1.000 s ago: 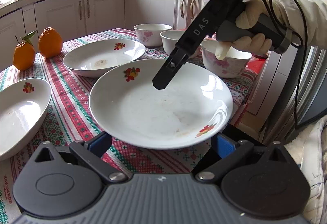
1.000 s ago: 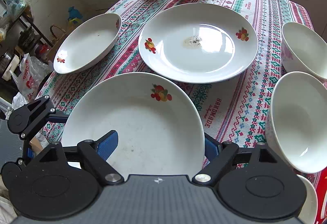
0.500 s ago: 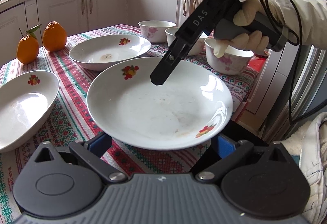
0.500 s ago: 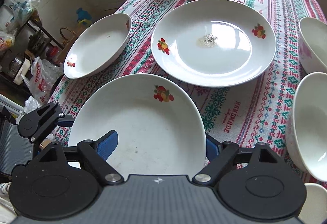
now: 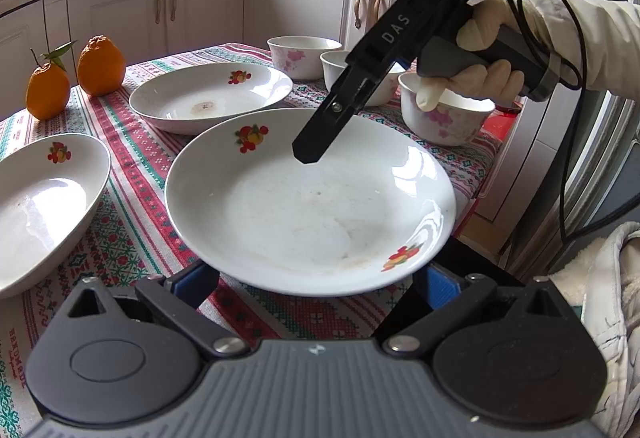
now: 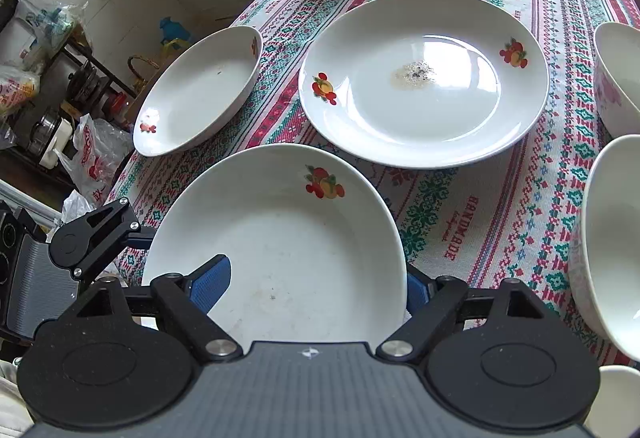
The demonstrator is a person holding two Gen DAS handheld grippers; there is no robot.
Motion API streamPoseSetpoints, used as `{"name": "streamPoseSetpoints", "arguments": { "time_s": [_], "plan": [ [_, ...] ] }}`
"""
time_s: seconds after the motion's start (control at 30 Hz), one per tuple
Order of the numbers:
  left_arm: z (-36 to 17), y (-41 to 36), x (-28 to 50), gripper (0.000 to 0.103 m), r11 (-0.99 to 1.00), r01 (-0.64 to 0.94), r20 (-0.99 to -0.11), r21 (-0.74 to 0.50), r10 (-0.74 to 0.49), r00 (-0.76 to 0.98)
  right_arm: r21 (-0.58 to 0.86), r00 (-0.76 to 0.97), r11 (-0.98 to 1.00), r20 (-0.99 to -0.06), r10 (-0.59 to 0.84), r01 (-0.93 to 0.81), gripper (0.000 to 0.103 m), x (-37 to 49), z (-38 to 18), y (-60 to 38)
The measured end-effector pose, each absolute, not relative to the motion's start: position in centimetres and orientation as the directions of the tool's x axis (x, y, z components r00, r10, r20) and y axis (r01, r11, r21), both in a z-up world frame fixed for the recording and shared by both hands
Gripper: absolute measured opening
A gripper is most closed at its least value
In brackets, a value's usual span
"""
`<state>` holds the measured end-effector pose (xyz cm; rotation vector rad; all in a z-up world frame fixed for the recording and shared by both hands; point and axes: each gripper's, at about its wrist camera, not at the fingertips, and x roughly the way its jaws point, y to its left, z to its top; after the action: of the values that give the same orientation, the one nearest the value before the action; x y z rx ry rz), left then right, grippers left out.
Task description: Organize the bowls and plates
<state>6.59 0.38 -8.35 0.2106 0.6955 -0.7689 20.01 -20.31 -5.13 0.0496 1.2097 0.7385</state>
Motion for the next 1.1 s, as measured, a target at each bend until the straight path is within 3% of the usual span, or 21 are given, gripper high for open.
{"name": "streamPoseSetpoints", "arguments": {
  "time_s": [1.1],
  "plan": [
    [-4.1, 5.4, 7.5, 0.102, 0.813, 0.58, -0.624, -0.05, -0.479, 0.617, 0.365, 0.166, 0.67, -0.79, 0.59, -0.646, 0.091, 23.4, -0.1, -13.0]
  ]
}}
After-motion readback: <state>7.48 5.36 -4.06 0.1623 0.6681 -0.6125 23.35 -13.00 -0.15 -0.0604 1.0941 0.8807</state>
